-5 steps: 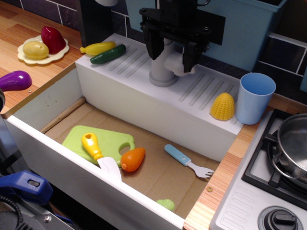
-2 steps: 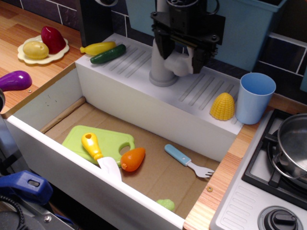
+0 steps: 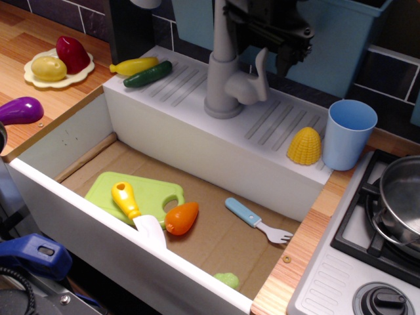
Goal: Turn lever vertical to front
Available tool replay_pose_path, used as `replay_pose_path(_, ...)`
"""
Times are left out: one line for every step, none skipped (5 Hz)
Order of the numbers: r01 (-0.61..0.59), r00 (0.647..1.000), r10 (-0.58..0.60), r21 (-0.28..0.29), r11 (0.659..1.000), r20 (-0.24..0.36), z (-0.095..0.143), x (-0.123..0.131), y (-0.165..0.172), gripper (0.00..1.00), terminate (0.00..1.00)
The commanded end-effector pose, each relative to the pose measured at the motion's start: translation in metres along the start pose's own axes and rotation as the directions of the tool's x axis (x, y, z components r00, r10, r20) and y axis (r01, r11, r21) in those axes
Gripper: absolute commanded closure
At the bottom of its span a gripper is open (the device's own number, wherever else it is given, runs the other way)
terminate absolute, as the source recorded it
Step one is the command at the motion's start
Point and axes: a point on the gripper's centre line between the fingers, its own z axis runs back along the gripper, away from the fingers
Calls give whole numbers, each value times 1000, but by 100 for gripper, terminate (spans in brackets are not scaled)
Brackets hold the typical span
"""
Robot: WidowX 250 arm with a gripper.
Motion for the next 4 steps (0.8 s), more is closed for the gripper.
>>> replay_pose_path(-12,998,12,-9,1000,55,10,16,4,100,0)
replay_pose_path(-32,998,33,-21,999,53,8,10,0,100,0)
replay_pose_path(-43,998,44,-34,999,39,6,4,-1,100,0)
replay_pose_path(-68,997,69,-51,996,22,5,-7,-4,100,0)
